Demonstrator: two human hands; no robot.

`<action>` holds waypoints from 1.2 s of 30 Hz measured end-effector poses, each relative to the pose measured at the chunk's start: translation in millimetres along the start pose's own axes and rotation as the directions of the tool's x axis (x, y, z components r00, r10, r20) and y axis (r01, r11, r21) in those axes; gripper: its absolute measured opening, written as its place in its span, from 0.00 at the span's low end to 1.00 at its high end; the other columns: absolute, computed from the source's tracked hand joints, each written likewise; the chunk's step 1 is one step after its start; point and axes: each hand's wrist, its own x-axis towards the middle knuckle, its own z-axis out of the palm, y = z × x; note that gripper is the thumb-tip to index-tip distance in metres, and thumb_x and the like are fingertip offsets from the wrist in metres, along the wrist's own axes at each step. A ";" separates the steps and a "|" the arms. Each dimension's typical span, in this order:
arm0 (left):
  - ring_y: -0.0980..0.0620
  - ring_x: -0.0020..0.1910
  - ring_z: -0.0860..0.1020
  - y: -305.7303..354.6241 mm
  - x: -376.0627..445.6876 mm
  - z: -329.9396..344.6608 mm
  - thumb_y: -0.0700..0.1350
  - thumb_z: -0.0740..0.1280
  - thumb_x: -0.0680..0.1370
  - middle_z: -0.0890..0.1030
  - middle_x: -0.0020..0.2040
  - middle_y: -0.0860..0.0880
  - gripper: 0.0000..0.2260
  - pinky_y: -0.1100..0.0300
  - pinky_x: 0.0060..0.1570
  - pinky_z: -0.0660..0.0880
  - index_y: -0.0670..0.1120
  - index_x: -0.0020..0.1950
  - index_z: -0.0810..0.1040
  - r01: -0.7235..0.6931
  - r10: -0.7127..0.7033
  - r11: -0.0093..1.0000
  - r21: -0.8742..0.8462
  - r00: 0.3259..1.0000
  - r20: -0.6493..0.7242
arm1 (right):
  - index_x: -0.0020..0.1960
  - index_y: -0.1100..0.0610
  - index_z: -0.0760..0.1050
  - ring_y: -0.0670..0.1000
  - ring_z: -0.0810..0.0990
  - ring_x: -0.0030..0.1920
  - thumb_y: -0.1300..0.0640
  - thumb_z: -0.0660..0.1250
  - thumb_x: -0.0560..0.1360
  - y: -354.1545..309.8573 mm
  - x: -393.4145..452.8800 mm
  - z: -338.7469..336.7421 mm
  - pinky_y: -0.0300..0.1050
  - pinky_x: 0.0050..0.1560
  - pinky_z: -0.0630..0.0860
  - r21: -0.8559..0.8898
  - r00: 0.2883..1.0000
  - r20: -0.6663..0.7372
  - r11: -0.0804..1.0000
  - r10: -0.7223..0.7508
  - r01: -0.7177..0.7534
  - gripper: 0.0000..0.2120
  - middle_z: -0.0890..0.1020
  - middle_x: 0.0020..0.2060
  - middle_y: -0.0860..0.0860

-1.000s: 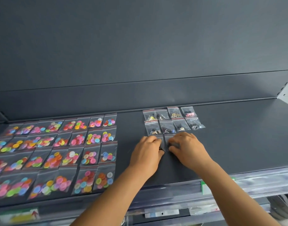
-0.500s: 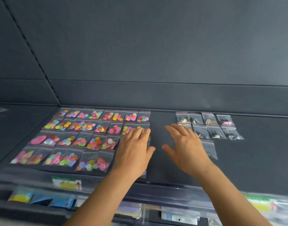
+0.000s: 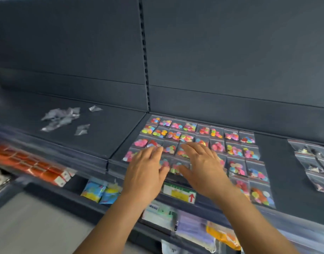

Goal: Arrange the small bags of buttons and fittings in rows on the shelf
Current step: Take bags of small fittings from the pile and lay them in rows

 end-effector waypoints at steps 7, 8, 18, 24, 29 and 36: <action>0.50 0.73 0.59 -107.8 -18.7 -35.7 0.55 0.57 0.81 0.62 0.74 0.50 0.27 0.58 0.72 0.56 0.49 0.77 0.55 0.067 -0.066 0.997 0.026 0.997 -0.045 | 0.75 0.50 0.56 0.51 0.56 0.74 0.44 0.59 0.78 -107.3 38.9 37.8 0.51 0.73 0.52 0.049 0.998 0.025 0.997 -0.062 0.061 0.29 0.60 0.74 0.47; 0.51 0.73 0.58 -120.7 -20.7 -39.0 0.55 0.57 0.81 0.61 0.75 0.51 0.27 0.58 0.72 0.56 0.49 0.77 0.55 0.079 -0.077 0.996 0.030 0.996 -0.049 | 0.75 0.50 0.56 0.51 0.56 0.74 0.45 0.59 0.78 -119.5 43.9 42.2 0.50 0.73 0.52 0.056 0.997 0.030 0.996 -0.074 0.072 0.29 0.60 0.74 0.47; 0.52 0.73 0.59 -217.5 -13.4 -56.0 0.55 0.58 0.81 0.62 0.74 0.51 0.27 0.59 0.72 0.56 0.49 0.77 0.55 0.198 -0.196 0.980 0.017 0.977 -0.089 | 0.75 0.50 0.57 0.49 0.55 0.74 0.44 0.59 0.78 -200.4 112.3 74.4 0.48 0.73 0.52 0.082 0.972 0.090 0.974 -0.218 0.211 0.29 0.60 0.74 0.47; 0.51 0.72 0.61 -266.4 26.0 -50.4 0.54 0.57 0.81 0.64 0.74 0.50 0.25 0.58 0.71 0.58 0.49 0.77 0.57 0.261 -0.258 0.965 0.036 0.964 -0.060 | 0.75 0.50 0.57 0.49 0.55 0.75 0.44 0.59 0.78 -216.5 181.4 98.3 0.48 0.73 0.51 0.099 0.953 0.144 0.962 -0.268 0.255 0.28 0.59 0.75 0.47; 0.50 0.70 0.64 -301.5 83.5 -39.0 0.52 0.56 0.82 0.67 0.72 0.50 0.23 0.57 0.68 0.63 0.48 0.76 0.59 0.295 -0.294 0.955 0.041 0.956 -0.018 | 0.76 0.51 0.54 0.51 0.55 0.75 0.47 0.58 0.79 -219.6 255.8 119.1 0.51 0.74 0.52 0.104 0.947 0.179 0.963 -0.265 0.250 0.28 0.59 0.75 0.48; 0.49 0.67 0.67 -331.3 143.3 -4.4 0.51 0.58 0.81 0.70 0.69 0.49 0.20 0.54 0.66 0.65 0.49 0.73 0.65 0.313 -0.314 0.949 0.034 0.948 0.050 | 0.77 0.50 0.47 0.54 0.52 0.76 0.48 0.59 0.79 -221.0 344.2 147.0 0.54 0.74 0.51 0.100 0.931 0.255 0.965 -0.261 0.243 0.32 0.51 0.77 0.50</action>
